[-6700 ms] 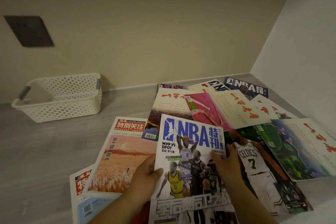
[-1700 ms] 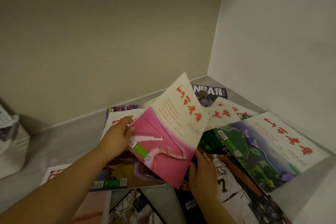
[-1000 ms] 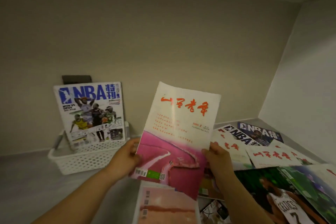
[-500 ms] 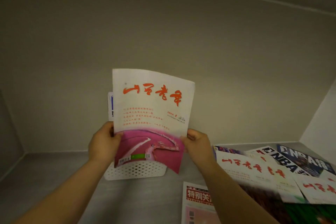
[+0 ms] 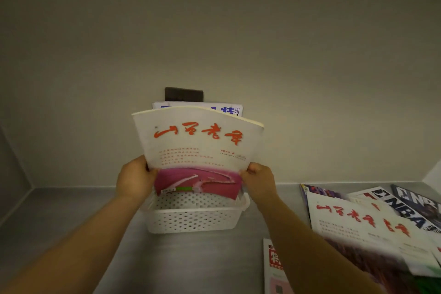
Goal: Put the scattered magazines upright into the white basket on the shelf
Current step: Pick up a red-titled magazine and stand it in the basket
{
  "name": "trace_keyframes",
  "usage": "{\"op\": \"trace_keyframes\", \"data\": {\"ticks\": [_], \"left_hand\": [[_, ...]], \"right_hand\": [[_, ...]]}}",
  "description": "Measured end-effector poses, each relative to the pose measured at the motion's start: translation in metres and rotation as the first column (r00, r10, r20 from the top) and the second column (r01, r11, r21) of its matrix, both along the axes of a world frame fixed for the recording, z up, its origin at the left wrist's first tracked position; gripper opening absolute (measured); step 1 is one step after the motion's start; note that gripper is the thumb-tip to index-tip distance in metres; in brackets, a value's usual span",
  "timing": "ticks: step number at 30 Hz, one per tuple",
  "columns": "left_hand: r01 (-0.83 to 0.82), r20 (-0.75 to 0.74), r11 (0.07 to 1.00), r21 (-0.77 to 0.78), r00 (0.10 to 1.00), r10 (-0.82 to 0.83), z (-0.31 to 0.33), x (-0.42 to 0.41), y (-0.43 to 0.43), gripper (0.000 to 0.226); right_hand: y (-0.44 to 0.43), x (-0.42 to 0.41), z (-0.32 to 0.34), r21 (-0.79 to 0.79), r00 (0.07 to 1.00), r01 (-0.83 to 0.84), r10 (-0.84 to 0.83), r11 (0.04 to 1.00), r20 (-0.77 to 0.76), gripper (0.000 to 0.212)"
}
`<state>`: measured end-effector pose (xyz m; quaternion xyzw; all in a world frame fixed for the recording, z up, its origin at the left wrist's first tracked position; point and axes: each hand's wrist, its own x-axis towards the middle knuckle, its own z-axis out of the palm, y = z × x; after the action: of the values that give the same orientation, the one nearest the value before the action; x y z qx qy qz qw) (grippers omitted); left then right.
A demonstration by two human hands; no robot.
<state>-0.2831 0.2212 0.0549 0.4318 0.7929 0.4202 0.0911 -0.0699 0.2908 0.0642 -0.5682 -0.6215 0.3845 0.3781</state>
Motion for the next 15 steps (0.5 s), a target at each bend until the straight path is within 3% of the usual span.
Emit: {"op": "trace_keyframes", "data": {"ticks": [6, 12, 15], "left_hand": [[0.011, 0.013, 0.997, -0.076, 1.000, -0.010, -0.017, -0.004, 0.015, 0.018], [0.005, 0.202, 0.987, 0.163, 0.979, -0.038, -0.022, 0.001, 0.028, 0.041], [0.007, 0.217, 0.980, 0.197, 0.975, -0.051, -0.025, 0.003, 0.036, 0.049]], "right_hand": [[0.010, -0.007, -0.027, -0.046, 1.000, 0.019, -0.019, 0.999, -0.006, 0.020], [0.015, -0.030, -0.030, 0.046, 0.967, -0.007, 0.018, 0.999, -0.256, 0.049], [0.020, -0.039, -0.026, 0.092, 0.944, -0.014, 0.044, 0.996, -0.327, 0.049]]}}
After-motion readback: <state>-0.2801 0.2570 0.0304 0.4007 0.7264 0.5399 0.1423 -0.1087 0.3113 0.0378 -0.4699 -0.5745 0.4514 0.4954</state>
